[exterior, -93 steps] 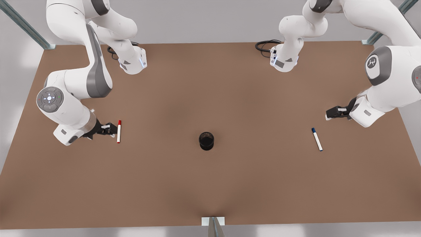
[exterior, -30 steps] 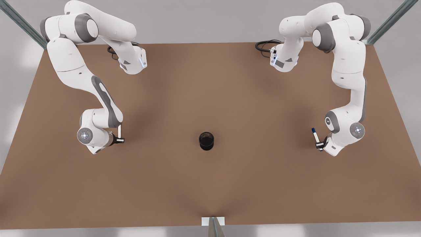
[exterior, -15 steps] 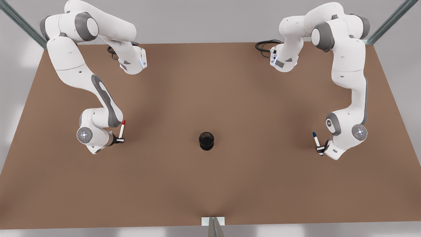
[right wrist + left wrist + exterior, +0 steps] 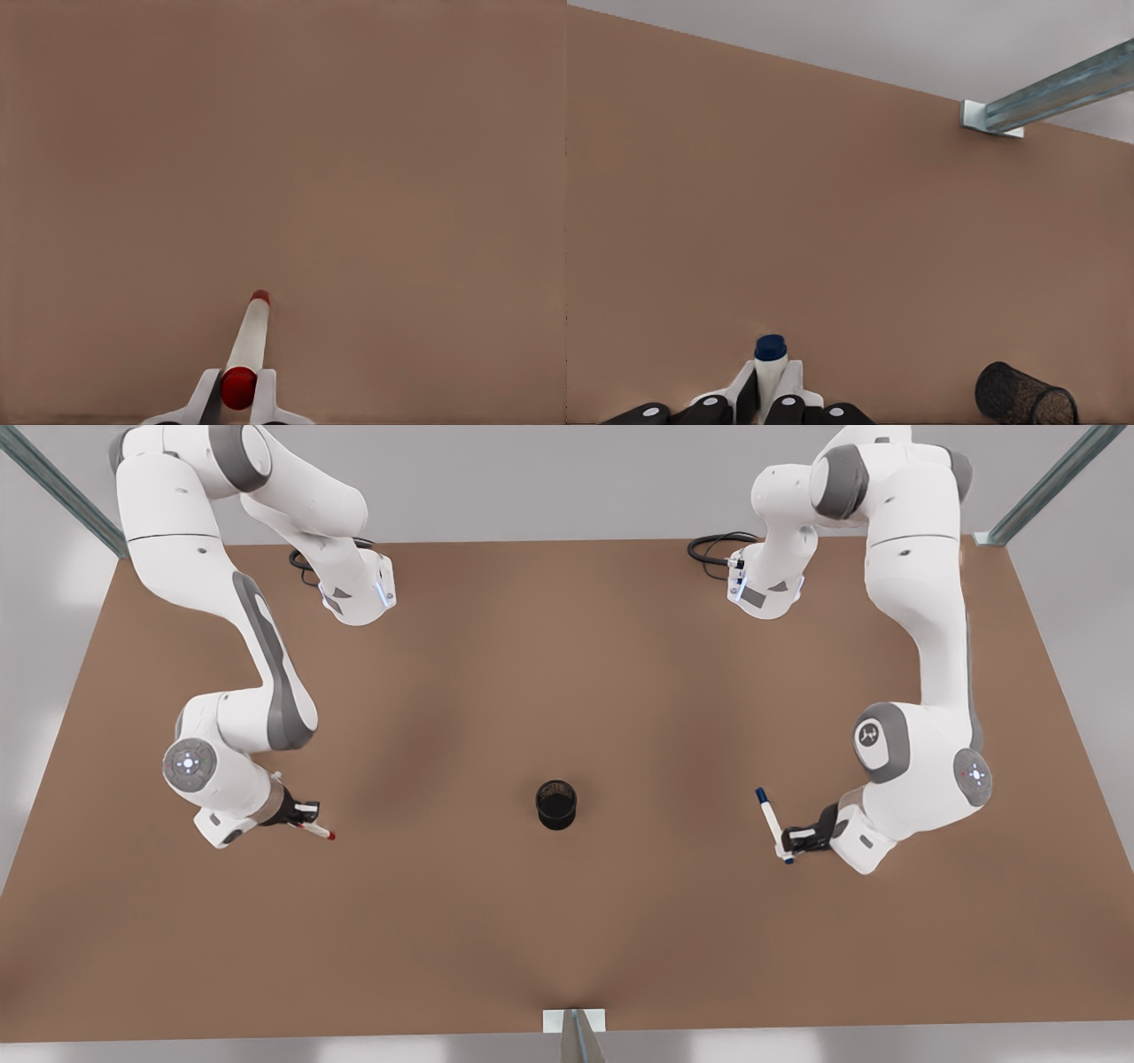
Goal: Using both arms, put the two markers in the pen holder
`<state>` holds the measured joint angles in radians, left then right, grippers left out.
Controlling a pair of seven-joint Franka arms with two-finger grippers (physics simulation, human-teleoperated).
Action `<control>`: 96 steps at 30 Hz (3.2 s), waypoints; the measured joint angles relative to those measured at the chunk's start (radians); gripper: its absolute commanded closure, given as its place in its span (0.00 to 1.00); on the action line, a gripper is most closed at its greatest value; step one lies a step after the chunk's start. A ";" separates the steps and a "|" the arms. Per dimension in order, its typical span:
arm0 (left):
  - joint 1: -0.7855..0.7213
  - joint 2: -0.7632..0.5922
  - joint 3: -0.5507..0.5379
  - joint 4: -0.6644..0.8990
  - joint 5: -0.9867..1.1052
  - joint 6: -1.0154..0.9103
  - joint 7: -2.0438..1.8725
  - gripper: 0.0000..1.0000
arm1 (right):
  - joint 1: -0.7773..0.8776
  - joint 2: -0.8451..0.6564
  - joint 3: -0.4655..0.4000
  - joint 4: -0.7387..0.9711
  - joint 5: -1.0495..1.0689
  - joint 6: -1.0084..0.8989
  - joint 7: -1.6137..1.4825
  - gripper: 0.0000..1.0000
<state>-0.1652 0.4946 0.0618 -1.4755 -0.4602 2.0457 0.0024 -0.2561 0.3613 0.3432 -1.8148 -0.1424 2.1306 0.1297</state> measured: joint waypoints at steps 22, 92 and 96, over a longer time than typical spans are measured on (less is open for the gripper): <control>-0.136 0.127 -0.248 0.099 -0.415 0.436 0.118 0.79 | 0.249 0.034 0.161 0.289 -0.005 -0.165 0.208 0.79; -0.355 0.191 -0.312 -0.104 -0.662 0.942 0.814 0.72 | 0.368 -0.147 -0.300 0.360 0.101 -0.382 0.097 0.00; -0.371 0.190 -0.312 -0.113 -0.665 0.967 0.852 0.73 | 0.368 -0.147 -0.300 0.361 0.101 -0.381 0.080 0.00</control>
<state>-0.5361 0.6848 -0.2506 -1.5889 -1.1253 3.0130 0.8543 0.1119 0.2143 0.0429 -1.4541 -0.0411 1.7495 0.2096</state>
